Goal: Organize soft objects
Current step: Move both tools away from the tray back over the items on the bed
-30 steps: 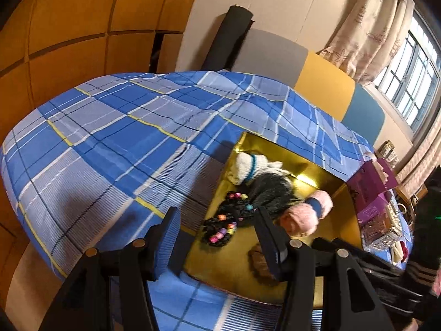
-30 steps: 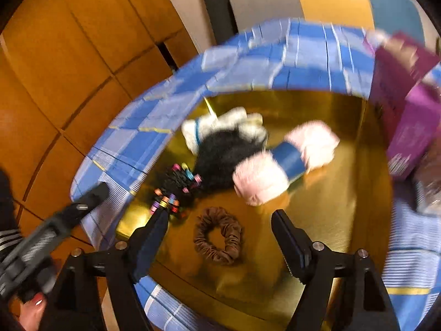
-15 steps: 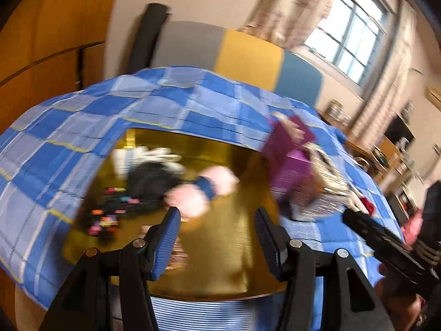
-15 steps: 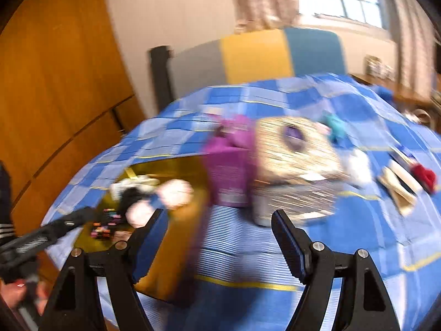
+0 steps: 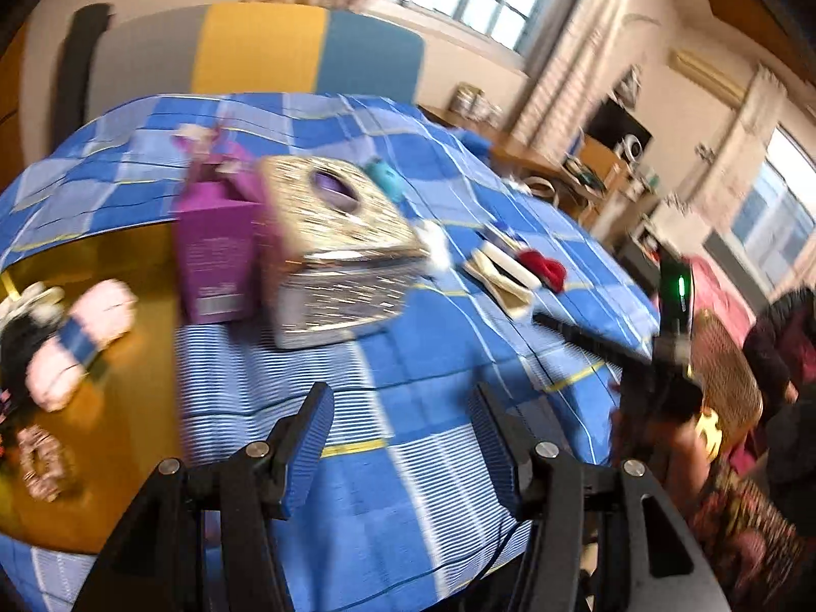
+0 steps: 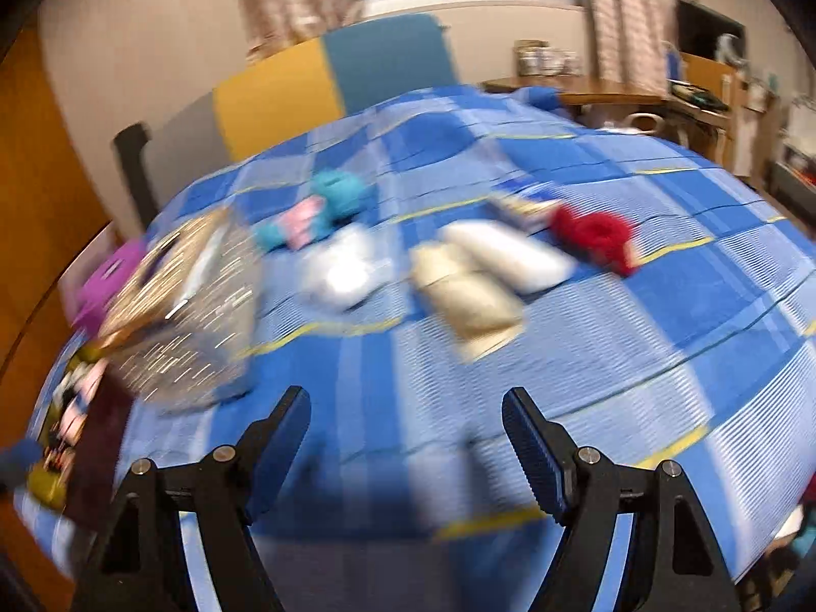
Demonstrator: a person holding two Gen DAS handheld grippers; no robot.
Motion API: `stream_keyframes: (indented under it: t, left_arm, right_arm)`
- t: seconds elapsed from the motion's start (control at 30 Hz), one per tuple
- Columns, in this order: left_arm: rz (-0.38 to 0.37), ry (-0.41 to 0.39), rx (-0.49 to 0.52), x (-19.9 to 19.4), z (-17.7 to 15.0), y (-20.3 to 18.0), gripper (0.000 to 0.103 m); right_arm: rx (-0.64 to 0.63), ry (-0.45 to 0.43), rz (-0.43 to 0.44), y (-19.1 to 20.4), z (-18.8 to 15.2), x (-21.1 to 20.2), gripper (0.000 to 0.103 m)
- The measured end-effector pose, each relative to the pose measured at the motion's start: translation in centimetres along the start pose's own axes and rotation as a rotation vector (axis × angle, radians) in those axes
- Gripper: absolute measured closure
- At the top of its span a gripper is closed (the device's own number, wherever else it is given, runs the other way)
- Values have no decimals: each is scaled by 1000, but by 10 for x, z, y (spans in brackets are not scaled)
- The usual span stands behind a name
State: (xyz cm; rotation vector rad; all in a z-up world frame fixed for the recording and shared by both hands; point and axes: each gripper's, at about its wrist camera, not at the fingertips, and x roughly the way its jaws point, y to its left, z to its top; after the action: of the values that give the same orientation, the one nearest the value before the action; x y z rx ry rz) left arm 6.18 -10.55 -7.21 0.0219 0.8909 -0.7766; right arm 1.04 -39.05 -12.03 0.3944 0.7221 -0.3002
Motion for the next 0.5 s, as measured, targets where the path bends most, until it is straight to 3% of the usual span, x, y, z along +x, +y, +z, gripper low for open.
stream_keyframes:
  t: [0.17, 0.23, 0.27, 0.37, 0.5]
  left_arm:
    - [-7, 61, 15, 32, 3, -23, 47]
    - [-4, 78, 20, 43, 5, -31, 47]
    - [1, 83, 24, 48, 5, -34, 47]
    - [3, 99, 26, 58, 7, -41, 47]
    - [8, 111, 44, 62, 7, -49, 47]
  right_arm:
    - [-35, 16, -40, -40, 54, 25, 22]
    - [-74, 9, -59, -44, 69, 33, 8]
    - [-100, 19, -57, -45, 79, 43, 6]
    - [-154, 54, -62, -48, 98, 70, 6]
    - [-149, 165, -46, -57, 108, 114, 7]
